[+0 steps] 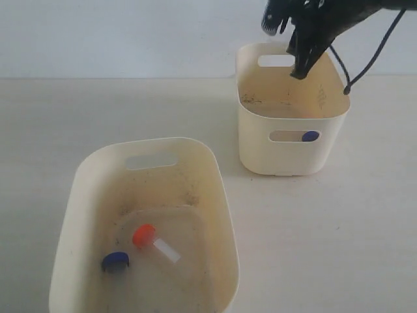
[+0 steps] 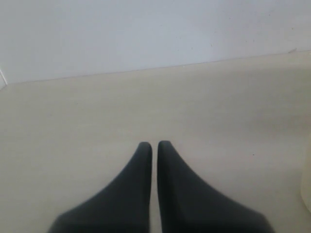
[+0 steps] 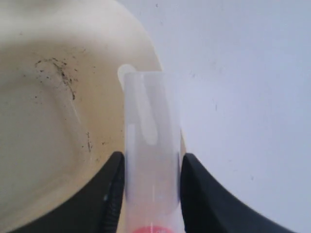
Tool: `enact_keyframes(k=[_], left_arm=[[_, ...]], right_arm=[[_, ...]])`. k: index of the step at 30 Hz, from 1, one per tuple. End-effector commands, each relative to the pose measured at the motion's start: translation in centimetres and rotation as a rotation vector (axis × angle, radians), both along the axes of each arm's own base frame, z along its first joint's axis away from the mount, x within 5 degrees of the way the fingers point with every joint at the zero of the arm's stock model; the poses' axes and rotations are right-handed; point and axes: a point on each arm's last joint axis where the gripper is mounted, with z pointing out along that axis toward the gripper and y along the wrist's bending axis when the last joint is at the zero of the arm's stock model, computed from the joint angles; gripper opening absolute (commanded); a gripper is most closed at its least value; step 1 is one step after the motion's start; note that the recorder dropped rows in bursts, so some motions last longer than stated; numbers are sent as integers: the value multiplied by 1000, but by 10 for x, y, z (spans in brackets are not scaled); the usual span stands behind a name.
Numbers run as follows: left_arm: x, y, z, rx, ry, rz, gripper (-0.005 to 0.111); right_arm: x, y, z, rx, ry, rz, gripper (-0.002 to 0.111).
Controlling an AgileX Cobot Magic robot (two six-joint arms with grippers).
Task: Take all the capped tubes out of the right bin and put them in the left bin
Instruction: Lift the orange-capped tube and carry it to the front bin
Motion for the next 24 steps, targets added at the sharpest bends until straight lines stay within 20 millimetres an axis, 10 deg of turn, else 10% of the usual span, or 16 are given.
enact_keyframes(k=[1, 17, 24], left_arm=[[0, 0, 2, -23, -18, 1, 4], [0, 0, 2, -23, -18, 1, 4], [0, 0, 2, -23, -18, 1, 4]], right_arm=[[-28, -1, 44, 128, 55, -71, 0], [-133, 49, 123, 880, 688, -90, 0], [-172, 116, 92, 829, 929, -50, 0]])
